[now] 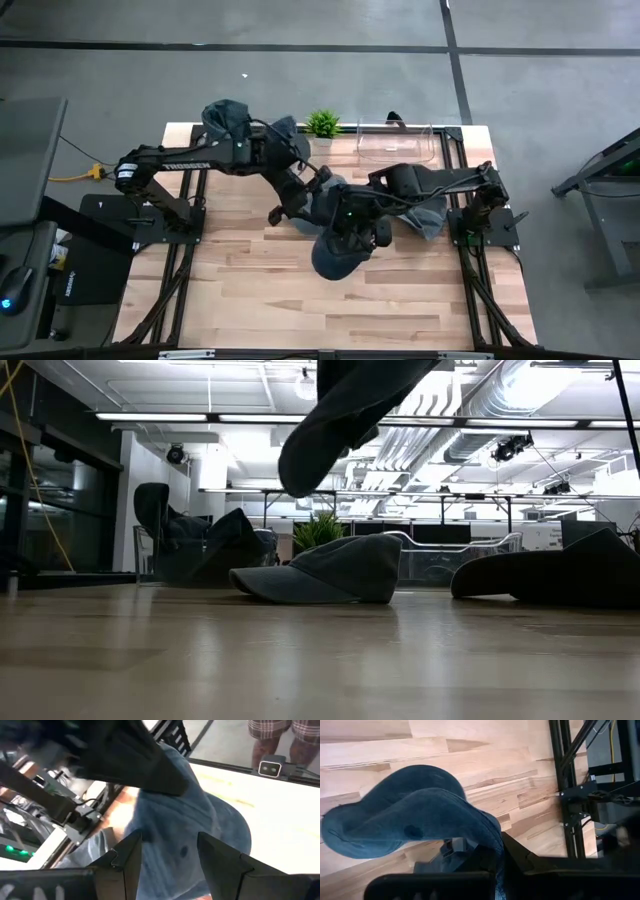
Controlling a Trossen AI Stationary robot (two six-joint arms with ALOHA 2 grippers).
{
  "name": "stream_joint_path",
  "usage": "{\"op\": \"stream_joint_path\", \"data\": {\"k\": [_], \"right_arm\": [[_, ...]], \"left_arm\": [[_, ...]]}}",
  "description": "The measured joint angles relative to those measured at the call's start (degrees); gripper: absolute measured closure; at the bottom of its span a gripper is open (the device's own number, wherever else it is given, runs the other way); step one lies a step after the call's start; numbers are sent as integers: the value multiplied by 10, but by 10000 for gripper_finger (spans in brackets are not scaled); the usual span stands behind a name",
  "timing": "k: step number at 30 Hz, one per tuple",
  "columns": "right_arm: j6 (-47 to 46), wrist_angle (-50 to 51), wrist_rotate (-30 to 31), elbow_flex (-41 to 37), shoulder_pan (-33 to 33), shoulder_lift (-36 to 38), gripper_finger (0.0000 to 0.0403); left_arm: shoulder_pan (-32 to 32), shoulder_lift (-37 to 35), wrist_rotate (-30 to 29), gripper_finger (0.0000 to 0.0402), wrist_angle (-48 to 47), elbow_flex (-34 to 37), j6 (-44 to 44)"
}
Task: Pick & Place hat
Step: Put the dark blue cap into the left transparent bin
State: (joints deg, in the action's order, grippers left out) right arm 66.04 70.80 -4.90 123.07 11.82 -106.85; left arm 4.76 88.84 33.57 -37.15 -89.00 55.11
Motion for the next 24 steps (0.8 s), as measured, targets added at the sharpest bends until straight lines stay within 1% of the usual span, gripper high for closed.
{"op": "stream_joint_path", "data": {"k": [2, 8, 15, 19, 24], "right_arm": [[0, 0, 0, 0, 4, 0, 403], [-13, -5, -6, 0, 16, 0, 403], [-20, 2, -10, 0, 25, 0, 403], [-21, 1, -21, 0, 25, 0, 403], [-37, 1, -23, 0, 29, 0, 403]], "left_arm": [[-9, 3, -13, 234, 2, 0, 3], [-26, 15, -22, 234, 17, 0, 16], [-25, 20, -29, 234, 36, 0, 41], [-25, 21, -46, 234, 54, 0, 46], [-25, 21, -42, 234, 56, 0, 42]]}}
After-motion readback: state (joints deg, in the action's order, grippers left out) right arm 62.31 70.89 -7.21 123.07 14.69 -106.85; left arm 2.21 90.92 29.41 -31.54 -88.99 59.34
